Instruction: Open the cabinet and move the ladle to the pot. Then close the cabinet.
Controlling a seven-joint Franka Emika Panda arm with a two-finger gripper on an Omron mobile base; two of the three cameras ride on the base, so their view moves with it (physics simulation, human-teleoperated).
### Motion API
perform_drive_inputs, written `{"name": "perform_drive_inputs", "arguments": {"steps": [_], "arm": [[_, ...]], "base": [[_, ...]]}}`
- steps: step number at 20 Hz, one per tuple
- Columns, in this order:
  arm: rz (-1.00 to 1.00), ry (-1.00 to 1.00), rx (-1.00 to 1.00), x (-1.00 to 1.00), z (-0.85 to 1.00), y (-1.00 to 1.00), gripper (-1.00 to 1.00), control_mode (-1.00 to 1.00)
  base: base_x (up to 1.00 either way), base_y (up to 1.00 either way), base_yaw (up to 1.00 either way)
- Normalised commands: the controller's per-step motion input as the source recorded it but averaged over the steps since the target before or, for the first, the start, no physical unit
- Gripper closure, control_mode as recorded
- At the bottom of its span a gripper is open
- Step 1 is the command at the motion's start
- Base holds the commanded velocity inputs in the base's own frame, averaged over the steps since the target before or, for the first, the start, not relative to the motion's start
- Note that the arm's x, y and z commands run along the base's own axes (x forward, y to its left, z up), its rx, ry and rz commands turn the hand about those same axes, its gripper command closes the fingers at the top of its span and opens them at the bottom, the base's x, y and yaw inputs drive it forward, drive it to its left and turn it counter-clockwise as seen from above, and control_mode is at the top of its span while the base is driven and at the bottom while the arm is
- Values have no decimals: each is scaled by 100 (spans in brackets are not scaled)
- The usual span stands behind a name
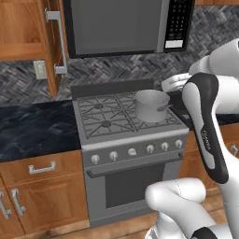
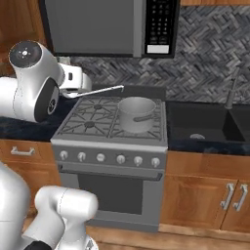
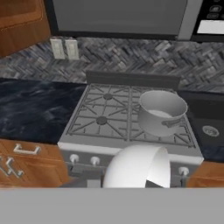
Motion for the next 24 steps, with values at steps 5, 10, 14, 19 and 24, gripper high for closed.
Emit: {"name": "perform_drive_inputs", "arguments": {"steps": [5, 10, 14, 19, 24], "arm": [[0, 0, 0, 0, 0, 0, 100, 100], [0, 0, 0, 0, 0, 0, 100, 100], [0, 0, 0, 0, 0, 0, 100, 100], [0, 0, 0, 0, 0, 0, 100, 100], [0, 0, 0, 0, 0, 0, 100, 100]], "base": [[45, -38, -6], [50, -22, -7], [61, -5, -9], [30, 0, -3], [27, -4, -1]]}}
